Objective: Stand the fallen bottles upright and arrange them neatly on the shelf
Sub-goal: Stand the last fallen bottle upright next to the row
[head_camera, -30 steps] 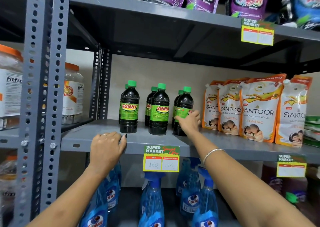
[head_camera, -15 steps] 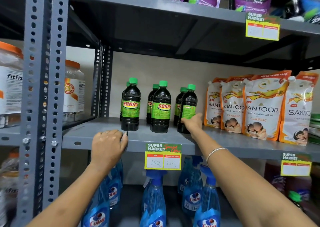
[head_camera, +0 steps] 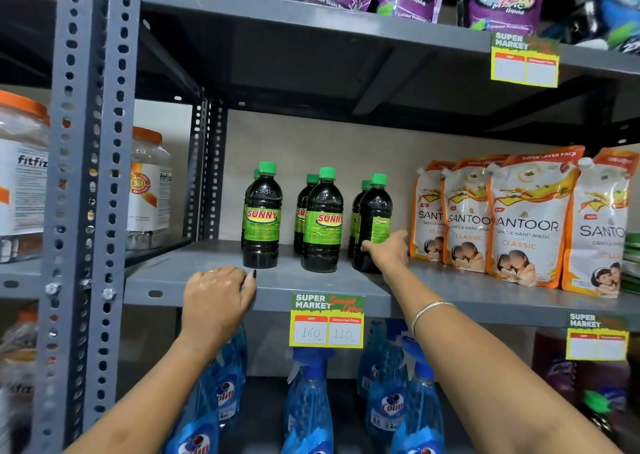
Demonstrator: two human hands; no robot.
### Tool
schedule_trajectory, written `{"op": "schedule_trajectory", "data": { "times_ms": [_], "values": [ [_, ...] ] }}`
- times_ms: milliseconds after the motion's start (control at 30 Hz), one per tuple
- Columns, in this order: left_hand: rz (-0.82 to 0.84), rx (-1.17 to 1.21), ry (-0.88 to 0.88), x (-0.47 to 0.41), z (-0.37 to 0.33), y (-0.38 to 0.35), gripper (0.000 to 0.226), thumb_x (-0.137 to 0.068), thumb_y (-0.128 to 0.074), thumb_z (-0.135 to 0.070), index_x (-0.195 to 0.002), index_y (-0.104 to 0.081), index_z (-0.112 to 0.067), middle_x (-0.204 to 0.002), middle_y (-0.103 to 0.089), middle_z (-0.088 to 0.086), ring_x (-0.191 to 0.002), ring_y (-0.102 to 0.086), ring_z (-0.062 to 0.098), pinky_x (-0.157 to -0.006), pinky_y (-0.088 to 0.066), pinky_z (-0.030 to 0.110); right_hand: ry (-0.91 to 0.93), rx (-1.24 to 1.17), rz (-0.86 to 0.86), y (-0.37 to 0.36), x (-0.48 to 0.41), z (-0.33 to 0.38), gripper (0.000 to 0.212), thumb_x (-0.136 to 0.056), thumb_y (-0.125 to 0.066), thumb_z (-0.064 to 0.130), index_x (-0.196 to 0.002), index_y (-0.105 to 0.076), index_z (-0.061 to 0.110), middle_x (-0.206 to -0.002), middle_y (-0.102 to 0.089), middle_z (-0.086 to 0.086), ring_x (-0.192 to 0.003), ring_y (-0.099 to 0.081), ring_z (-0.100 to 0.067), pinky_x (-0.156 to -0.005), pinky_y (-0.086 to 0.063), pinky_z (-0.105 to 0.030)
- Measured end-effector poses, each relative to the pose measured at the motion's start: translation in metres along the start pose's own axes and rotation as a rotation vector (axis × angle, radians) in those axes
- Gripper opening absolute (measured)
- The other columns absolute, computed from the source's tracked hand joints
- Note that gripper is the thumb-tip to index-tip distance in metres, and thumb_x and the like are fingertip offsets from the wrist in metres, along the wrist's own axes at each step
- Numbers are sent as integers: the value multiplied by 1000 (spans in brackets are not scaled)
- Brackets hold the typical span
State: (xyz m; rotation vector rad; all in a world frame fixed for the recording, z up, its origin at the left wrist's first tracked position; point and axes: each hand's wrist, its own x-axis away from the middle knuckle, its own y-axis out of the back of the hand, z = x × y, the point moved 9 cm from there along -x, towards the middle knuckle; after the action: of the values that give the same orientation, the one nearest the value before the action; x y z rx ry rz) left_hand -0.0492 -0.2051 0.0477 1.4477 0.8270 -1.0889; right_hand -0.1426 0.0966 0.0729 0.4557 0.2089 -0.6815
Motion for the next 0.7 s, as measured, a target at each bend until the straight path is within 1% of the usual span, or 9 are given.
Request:
{"op": "schedule_trajectory", "data": {
  "times_ms": [67, 133, 233, 300, 367, 467, 500, 600, 700],
  "values": [
    [1, -4, -2, 0, 0, 0, 47, -86, -32, -30, -50, -57, -11, -49, -57, 5, -44, -54, 26, -49, -40, 29, 20, -27, 21, -3, -1, 1, 58, -77, -72, 23, -120, -38, 4, -121, -58, -18, -113, -56, -38, -101, -42, -52],
    [-7, -9, -2, 0, 0, 1, 47, -86, -33, -29, -50, -57, -11, -49, -57, 5, -44, -54, 26, -49, -40, 29, 32, -32, 34, -7, -4, 3, 58, -78, -69, 26, -122, -38, 4, -125, -56, -18, -116, -53, -37, -101, -41, -51],
    [-18, 7, 3, -1, 0, 2, 46, -85, -33, -29, -49, -56, -11, -48, -57, 5, -44, -53, 26, -49, -40, 29, 31, 52, 33, -10, -6, 3, 75, -79, -71, 38, -134, -33, 4, -141, -39, -17, -132, -37, -34, -106, -37, -49],
    [-26, 10, 4, -1, -1, 2, 46, -85, -33, -28, -49, -56, -11, -48, -57, 5, -43, -53, 26, -48, -39, 29, 40, 125, 24, -8, -5, 3, 87, -74, -74, 46, -137, -31, 4, -144, -32, -16, -135, -31, -33, -106, -35, -49],
    [-25, 10, 4, 0, 0, 2, 46, -85, -33, -28, -49, -56, -11, -48, -57, 5, -44, -54, 26, -48, -40, 30, 31, 154, 11, -6, -5, 2, 89, -71, -77, 46, -136, -34, 4, -143, -35, -16, -134, -34, -33, -105, -37, -49],
    [-25, 7, 2, -1, -1, 2, 46, -85, -33, -28, -50, -57, -11, -49, -58, 5, -44, -54, 26, -49, -40, 30, 26, 138, -24, -4, -8, 3, 80, -69, -81, 39, -129, -43, 2, -136, -48, -16, -127, -45, -34, -102, -42, -49],
    [-27, 9, 3, -1, -1, 2, 46, -85, -33, -28, -50, -57, -11, -49, -58, 5, -44, -54, 26, -49, -40, 29, 27, 124, -33, -3, -9, 3, 76, -70, -81, 36, -127, -43, 2, -133, -51, -17, -125, -48, -35, -101, -43, -50],
    [-36, 17, 4, 0, -1, 3, 46, -85, -33, -28, -50, -57, -10, -49, -58, 5, -44, -54, 26, -49, -40, 29, 13, 83, -53, -1, -8, 1, 68, -75, -78, 29, -123, -37, 4, -128, -55, -19, -120, -52, -39, -99, -43, -53],
    [-32, 19, 8, 0, -1, 3, 46, -85, -33, -28, -50, -58, -10, -49, -59, 6, -44, -54, 27, -49, -41, 30, 42, 123, -47, -3, -7, 3, 69, -78, -74, 31, -127, -33, 5, -132, -52, -18, -124, -48, -38, -103, -40, -51]
  ]
}}
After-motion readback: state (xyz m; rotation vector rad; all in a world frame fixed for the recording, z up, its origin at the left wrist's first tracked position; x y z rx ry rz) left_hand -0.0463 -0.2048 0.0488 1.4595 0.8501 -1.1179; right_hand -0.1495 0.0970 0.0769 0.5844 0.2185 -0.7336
